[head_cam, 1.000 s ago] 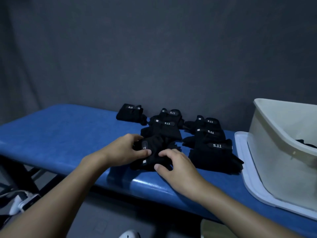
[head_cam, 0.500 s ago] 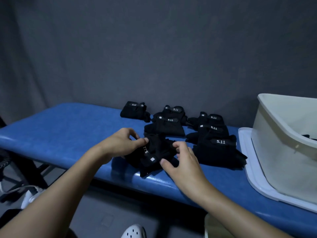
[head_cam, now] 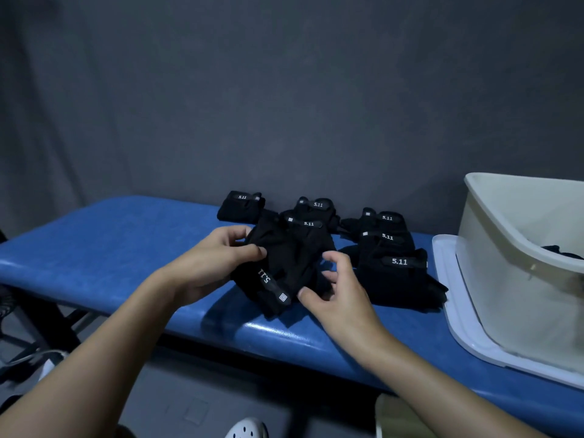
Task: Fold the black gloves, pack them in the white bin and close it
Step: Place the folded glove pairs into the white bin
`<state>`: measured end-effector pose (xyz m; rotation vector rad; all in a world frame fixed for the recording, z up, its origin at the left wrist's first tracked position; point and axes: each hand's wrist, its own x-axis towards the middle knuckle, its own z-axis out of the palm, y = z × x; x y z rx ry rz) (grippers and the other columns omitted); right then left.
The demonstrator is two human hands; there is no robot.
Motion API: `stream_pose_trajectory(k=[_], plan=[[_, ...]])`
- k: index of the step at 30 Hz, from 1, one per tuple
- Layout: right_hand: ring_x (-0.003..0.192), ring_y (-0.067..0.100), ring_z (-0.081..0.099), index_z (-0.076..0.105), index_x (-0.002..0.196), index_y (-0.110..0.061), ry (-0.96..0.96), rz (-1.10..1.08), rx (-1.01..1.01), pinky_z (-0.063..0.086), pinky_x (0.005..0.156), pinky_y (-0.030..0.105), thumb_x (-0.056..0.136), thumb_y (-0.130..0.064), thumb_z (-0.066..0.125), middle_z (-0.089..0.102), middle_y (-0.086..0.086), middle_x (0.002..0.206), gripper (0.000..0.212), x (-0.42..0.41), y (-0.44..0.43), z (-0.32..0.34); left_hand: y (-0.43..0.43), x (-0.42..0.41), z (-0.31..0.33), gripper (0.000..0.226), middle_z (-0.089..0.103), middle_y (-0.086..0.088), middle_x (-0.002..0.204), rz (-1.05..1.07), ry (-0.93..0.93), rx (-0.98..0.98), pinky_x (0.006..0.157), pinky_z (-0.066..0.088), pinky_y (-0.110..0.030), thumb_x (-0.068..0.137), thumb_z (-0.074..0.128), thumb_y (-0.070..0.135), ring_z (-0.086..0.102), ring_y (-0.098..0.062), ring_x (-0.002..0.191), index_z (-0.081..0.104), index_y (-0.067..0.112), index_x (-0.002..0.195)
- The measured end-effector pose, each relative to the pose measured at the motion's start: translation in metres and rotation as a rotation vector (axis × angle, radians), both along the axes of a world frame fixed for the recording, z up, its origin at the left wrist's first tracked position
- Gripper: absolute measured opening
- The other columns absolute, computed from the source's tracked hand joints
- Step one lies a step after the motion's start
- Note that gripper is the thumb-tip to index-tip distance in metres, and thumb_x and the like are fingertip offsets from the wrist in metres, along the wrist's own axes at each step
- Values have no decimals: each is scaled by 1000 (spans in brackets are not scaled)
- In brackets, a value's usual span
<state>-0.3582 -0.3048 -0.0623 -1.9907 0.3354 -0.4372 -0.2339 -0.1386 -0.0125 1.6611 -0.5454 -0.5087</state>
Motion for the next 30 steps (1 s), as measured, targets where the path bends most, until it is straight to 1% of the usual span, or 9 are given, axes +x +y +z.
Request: stream_pose_trajectory(k=[2, 5, 8, 12, 15, 18, 24, 27, 30], plan=[[91, 14, 67, 38, 128, -42, -46, 31, 71, 52, 87, 28, 84, -23, 72, 64, -3, 108, 58, 1, -1, 5, 1, 0, 2, 8, 66, -19, 88, -3, -30, -94, 76, 50, -39, 91, 61, -2, 61, -32, 84, 61, 3, 97], [89, 17, 67, 44, 116, -47, -171, 81, 231, 54, 84, 27, 85, -7, 64, 65, 1, 111, 55, 4, -3, 15, 1, -1, 6, 9, 63, -16, 85, 5, -71, -172, 73, 47, -37, 86, 64, 2, 59, -29, 80, 60, 10, 86], [100, 19, 66, 48, 113, -52, -264, 87, 317, 53, 96, 42, 77, -25, 67, 59, 2, 122, 49, 6, -4, 26, -2, -4, 9, 10, 64, -13, 83, 11, -120, -213, 71, 50, -35, 88, 64, 0, 62, -25, 75, 59, 9, 87], [122, 14, 55, 46, 126, -52, -267, 92, 122, 46, 105, 43, 70, -40, 80, 54, -18, 122, 66, 7, -10, 34, -8, -11, 13, 6, 66, -13, 85, 15, -181, -233, 68, 53, -35, 90, 65, 3, 65, -25, 76, 60, 7, 91], [123, 5, 50, 48, 135, -37, -196, 85, -15, 43, 106, 27, 70, -34, 85, 52, -14, 125, 75, 6, -14, 39, -12, -16, 16, 7, 69, -11, 88, 54, -267, -228, 70, 53, -34, 91, 66, 3, 68, -23, 78, 61, 9, 90], [109, 1, 52, 61, 123, -26, -182, 33, -113, 41, 92, 8, 74, -23, 84, 53, -12, 113, 53, 6, -17, 43, -18, -21, 17, 11, 69, -11, 97, 94, -359, -206, 76, 55, -36, 91, 65, 0, 68, -22, 84, 58, 8, 96], [91, -1, 54, 70, 87, -20, -299, -28, -218, 36, 78, 2, 76, -15, 82, 54, -7, 99, 17, 3, -27, 56, -23, -23, 22, 64, 58, -3, 117, 52, -561, -144, 87, 57, -35, 85, 76, 8, 68, -16, 101, 43, 35, 133], [92, -2, 53, 69, 82, -18, -342, -38, -306, 36, 76, 2, 77, -12, 80, 54, -9, 96, 13, -4, -33, 72, -24, -22, 33, 64, 45, 9, 118, -23, -798, 42, 97, 51, -33, 78, 83, 26, 57, -10, 111, 51, 45, 130], [88, -1, 54, 67, 78, -20, -388, -45, -363, 36, 74, 3, 76, -9, 78, 52, -11, 94, 15, -13, -42, 89, -32, -24, 49, 55, 32, 8, 114, -44, -996, 171, 89, 51, -28, 71, 87, 37, 50, -9, 106, 57, 40, 117]])
